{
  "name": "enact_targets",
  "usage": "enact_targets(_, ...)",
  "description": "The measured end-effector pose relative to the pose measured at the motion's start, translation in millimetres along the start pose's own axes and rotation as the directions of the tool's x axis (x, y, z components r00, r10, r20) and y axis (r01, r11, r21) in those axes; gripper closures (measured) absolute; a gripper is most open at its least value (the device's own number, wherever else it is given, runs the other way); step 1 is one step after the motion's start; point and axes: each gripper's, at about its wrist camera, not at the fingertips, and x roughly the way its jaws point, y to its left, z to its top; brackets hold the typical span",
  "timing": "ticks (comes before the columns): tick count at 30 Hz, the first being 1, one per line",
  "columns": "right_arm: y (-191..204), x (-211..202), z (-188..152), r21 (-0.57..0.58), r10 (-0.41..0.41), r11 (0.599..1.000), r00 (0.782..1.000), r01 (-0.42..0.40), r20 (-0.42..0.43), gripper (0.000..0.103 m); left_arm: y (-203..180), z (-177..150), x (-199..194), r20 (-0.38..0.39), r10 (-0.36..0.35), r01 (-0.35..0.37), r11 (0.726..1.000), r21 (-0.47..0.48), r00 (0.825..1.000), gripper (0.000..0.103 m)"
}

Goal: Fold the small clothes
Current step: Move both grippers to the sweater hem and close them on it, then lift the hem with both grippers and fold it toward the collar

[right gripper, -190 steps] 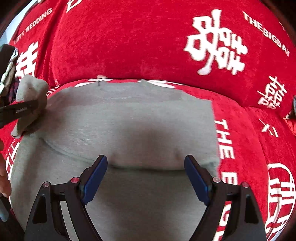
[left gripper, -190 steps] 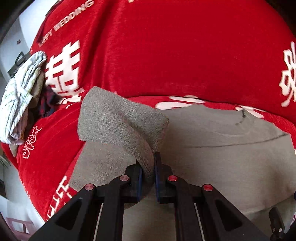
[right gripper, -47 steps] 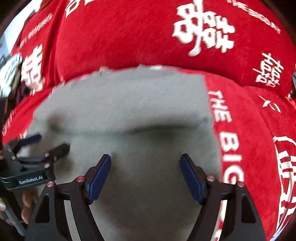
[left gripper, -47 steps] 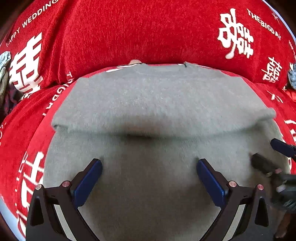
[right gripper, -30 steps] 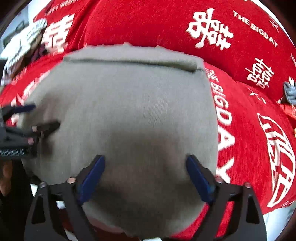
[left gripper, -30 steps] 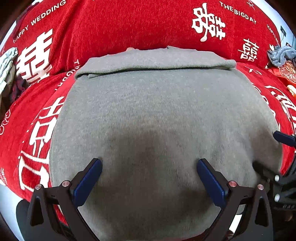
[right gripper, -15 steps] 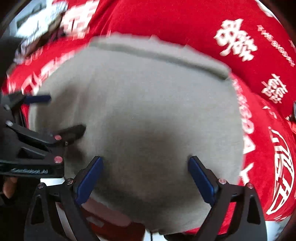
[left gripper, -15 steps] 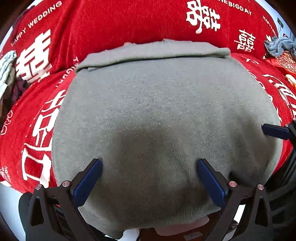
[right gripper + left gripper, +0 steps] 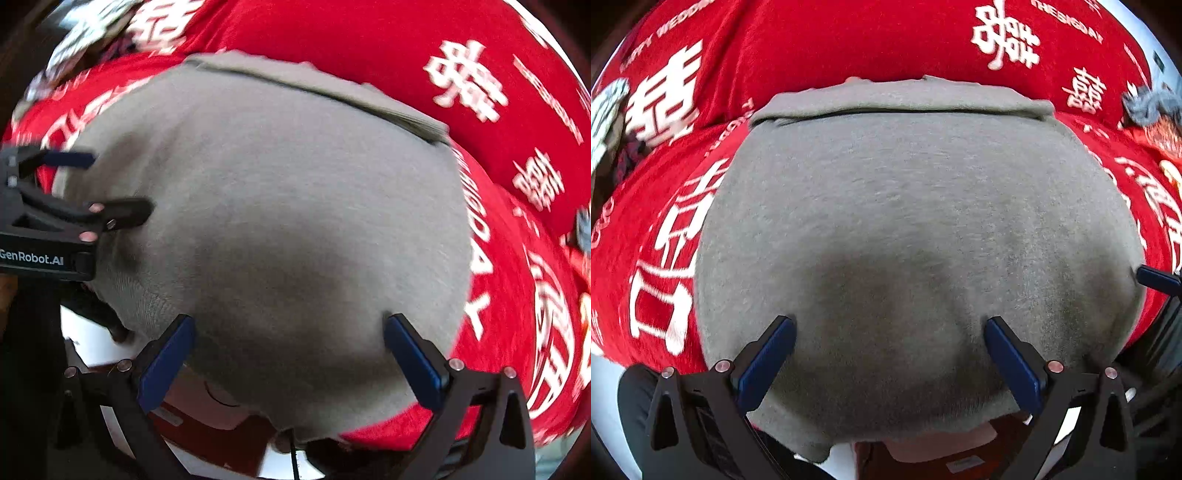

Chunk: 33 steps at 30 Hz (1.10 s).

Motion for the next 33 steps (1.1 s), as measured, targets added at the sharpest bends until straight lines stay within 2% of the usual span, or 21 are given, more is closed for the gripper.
enact_targets(2, -20, -6, -5, 0.077, -0.001, 0.997, 1.000, 0.001, 0.004, 0.001, 15, -2, -4, -0.003, 0.006, -0.006, 0.998, -0.059, 1.000, 0.000)
enact_targets(4, -41, -6, -12, 0.167, 0.010, 0.986, 1.000, -0.007, -0.014, 0.001, 33, -5, -5, -0.027, 0.049, -0.052, 0.991, -0.124, 0.998, 0.000)
enact_targets(7, -68, 3, -24, 0.303, 0.096, 0.950, 0.994, -0.077, -0.048, 0.003, 62, -15, -3, -0.078, 0.069, -0.085, 0.971, -0.223, 0.995, 0.000)
enact_targets(8, -73, 7, -27, 0.336, 0.141, 0.935, 0.989, -0.115, -0.053, 0.011, 70, -18, -2, -0.093, 0.064, -0.086, 0.963, -0.254, 0.994, 0.000)
enact_targets(9, -74, 11, -30, 0.358, 0.170, 0.924, 0.983, -0.137, -0.064, 0.014, 77, -22, 1, -0.111, 0.057, -0.086, 0.957, -0.279, 0.992, 0.000)
enact_targets(13, -61, 10, -27, 0.300, 0.135, 0.948, 0.988, -0.109, -0.070, 0.023, 102, -34, 14, -0.145, -0.097, 0.031, 0.914, -0.404, 0.985, 0.000)
enact_targets(16, -57, 9, -25, 0.282, 0.138, 0.953, 0.988, -0.114, -0.067, 0.037, 100, -34, 16, -0.157, -0.140, 0.070, 0.919, -0.387, 0.977, 0.000)
enact_targets(20, -55, 7, -33, 0.289, 0.216, 0.938, 0.975, -0.192, -0.055, 0.069, 87, -35, 16, -0.170, -0.133, 0.071, 0.941, -0.330, 0.976, 0.001)
enact_targets(22, -52, 11, -35, 0.292, 0.257, 0.929, 0.964, -0.228, -0.065, 0.072, 84, -34, 15, -0.169, -0.132, 0.071, 0.944, -0.323, 0.977, 0.001)
enact_targets(24, -47, 15, -36, 0.293, 0.247, 0.931, 0.966, -0.215, -0.074, 0.072, 82, -32, 14, -0.165, -0.134, 0.073, 0.942, -0.329, 0.977, 0.004)
enact_targets(26, -45, 13, -35, 0.294, 0.251, 0.930, 0.966, -0.221, -0.067, 0.073, 83, -33, 11, -0.157, -0.139, 0.078, 0.937, -0.342, 0.978, 0.015)
enact_targets(27, -45, 13, -35, 0.297, 0.254, 0.928, 0.965, -0.225, -0.062, 0.082, 84, -34, 8, -0.150, -0.143, 0.084, 0.935, -0.345, 0.978, 0.020)
enact_targets(29, -50, 12, -38, 0.315, 0.283, 0.915, 0.957, -0.252, -0.056, 0.090, 86, -35, 1, -0.136, -0.151, 0.097, 0.936, -0.338, 0.979, 0.046)
enact_targets(30, -53, 12, -38, 0.325, 0.297, 0.908, 0.954, -0.266, -0.050, 0.090, 85, -36, -2, -0.132, -0.155, 0.105, 0.940, -0.325, 0.979, 0.054)
enact_targets(31, -55, 11, -39, 0.333, 0.311, 0.900, 0.949, -0.280, -0.044, 0.090, 86, -36, -5, -0.130, -0.161, 0.114, 0.942, -0.315, 0.978, 0.070)
enact_targets(32, -58, 10, -39, 0.344, 0.334, 0.888, 0.942, -0.305, -0.028, 0.090, 86, -36, -6, -0.131, -0.168, 0.121, 0.944, -0.308, 0.977, 0.080)
enact_targets(33, -60, 8, -39, 0.348, 0.348, 0.881, 0.937, -0.321, -0.016, 0.090, 87, -37, -7, -0.133, -0.176, 0.129, 0.943, -0.306, 0.975, 0.081)
